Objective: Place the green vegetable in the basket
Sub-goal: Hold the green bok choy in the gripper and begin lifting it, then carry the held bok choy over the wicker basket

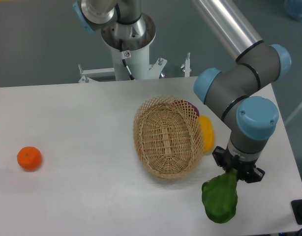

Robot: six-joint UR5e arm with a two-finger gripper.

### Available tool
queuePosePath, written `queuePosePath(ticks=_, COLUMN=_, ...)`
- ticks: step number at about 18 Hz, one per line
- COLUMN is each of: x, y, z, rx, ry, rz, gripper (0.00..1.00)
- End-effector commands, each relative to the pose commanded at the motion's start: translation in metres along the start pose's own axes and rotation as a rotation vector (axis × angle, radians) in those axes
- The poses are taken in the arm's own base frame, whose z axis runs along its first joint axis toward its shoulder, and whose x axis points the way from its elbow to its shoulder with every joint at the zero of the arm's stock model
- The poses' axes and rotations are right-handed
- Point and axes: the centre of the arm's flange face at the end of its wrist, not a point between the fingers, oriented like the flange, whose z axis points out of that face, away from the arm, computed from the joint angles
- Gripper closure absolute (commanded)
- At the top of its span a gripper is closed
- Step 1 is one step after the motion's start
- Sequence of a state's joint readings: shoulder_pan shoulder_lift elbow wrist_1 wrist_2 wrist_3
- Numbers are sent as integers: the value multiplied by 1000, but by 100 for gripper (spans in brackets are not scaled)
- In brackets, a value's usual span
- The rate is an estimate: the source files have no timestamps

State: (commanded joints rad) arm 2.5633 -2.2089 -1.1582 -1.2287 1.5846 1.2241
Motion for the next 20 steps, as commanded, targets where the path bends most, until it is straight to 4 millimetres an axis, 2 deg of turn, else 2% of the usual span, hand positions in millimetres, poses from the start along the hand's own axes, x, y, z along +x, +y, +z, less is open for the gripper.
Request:
queuePosePath(ticks=10, x=2, y=1, z=-4, rx=-4, ry=-3, rz=-9, gripper=68)
queuePosePath(ticks=13, x=7, y=3, z=-5, rx=-3, ry=11, rz=-63, gripper=68)
queuePosePath(ticks=16, x=20, y=7, z=-5, rx=-6, ry=31, rz=-59, gripper=68)
queuePosePath(ticks=20, x=62, y=16, z=-7, rx=12, ry=86, rz=-22, gripper=68)
